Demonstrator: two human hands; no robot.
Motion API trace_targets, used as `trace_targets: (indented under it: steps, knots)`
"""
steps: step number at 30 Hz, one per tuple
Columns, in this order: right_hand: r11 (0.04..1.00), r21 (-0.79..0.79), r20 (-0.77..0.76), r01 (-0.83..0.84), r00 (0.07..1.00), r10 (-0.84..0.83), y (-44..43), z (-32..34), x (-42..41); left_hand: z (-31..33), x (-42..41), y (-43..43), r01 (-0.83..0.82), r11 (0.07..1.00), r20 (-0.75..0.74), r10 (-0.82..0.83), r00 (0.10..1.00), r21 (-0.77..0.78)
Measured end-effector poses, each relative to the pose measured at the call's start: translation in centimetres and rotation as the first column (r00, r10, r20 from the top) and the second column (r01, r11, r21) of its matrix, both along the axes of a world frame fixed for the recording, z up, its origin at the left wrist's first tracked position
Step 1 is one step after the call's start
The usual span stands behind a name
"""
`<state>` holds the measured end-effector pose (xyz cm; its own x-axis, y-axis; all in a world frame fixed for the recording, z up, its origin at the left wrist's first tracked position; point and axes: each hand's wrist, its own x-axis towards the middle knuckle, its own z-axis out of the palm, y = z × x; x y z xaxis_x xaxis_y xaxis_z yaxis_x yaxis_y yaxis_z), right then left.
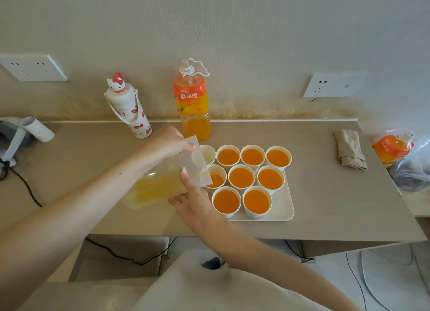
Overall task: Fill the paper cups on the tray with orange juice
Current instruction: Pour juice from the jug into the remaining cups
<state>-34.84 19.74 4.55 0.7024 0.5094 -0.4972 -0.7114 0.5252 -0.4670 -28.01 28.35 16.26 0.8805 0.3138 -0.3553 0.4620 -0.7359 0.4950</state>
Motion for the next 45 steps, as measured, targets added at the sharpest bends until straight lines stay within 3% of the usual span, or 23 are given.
trace_targets:
  steps: [45]
  knots:
    - [1.000,-0.010,-0.044,0.015,0.999,-0.015,-0.44,0.76,-0.52,0.65,-0.76,-0.91,0.016,1.000,-0.008,-0.016,1.000,0.026]
